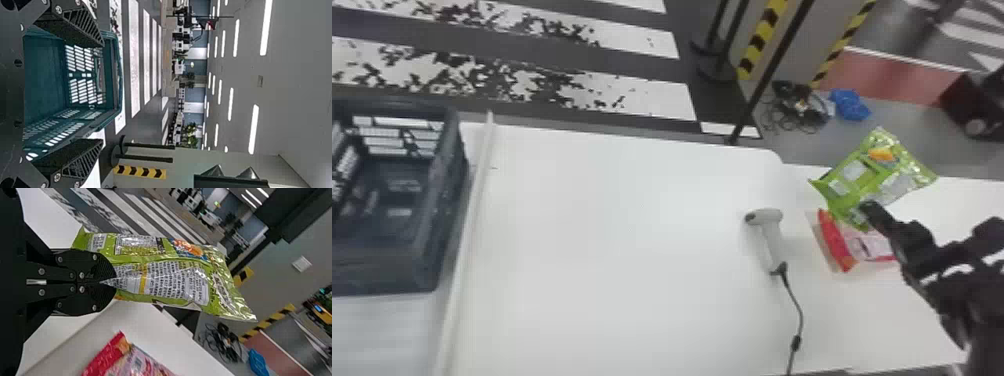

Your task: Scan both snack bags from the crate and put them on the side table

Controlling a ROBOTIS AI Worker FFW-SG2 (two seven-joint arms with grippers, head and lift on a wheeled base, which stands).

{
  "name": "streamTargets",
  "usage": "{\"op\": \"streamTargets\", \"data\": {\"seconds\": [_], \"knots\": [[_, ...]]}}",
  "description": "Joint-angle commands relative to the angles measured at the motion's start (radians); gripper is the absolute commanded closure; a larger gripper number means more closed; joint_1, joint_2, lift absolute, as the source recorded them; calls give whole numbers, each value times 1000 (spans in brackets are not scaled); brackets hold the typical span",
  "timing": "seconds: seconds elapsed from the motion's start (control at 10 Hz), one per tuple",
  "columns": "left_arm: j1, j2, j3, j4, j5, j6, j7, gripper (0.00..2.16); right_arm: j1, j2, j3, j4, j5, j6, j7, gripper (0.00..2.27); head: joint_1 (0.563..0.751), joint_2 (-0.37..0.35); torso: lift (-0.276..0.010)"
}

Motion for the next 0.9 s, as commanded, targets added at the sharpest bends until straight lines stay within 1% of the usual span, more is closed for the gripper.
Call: {"op": "streamTargets", "data": {"seconds": [0.0, 0.1, 0.2, 0.3, 0.4, 0.5, 0.6, 0.7, 0.8], "knots": [[-2, 0, 0, 0, 2, 0, 0, 144, -8, -23, -11, 100, 6, -131, -59, 2250, 695, -350, -87], [-6, 3, 0, 5, 3, 0, 0, 144, -16, -47, 0, 169, 6, -190, -108, 2233, 695, -350, -87], [-9, 3, -2, 8, 3, 0, 0, 144, -37, -69, 4, 249, 8, -236, -125, 2169, 695, -350, -87], [-9, 3, -3, 9, 3, 0, 0, 144, -57, -87, 17, 321, 9, -285, -148, 1750, 695, -350, -87], [-10, 3, -5, 9, 5, -3, -2, 144, -75, -106, 32, 381, 9, -315, -148, 475, 695, -350, -87], [-10, 3, -3, 11, 6, -3, -2, 144, -82, -115, 49, 403, 9, -319, -148, -2, 695, -350, -87], [-9, 3, -3, 11, 6, -9, -2, 144, -82, -109, 57, 399, 6, -340, -142, 6, 695, -350, -87], [-6, 0, -2, 9, 6, -6, -2, 144, -63, -101, 73, 360, 8, -355, -138, 53, 695, -350, -87], [-4, -4, -2, 5, 6, -6, -2, 144, -11, -72, 103, 249, 12, -355, -144, 56, 695, -350, -87]]}}
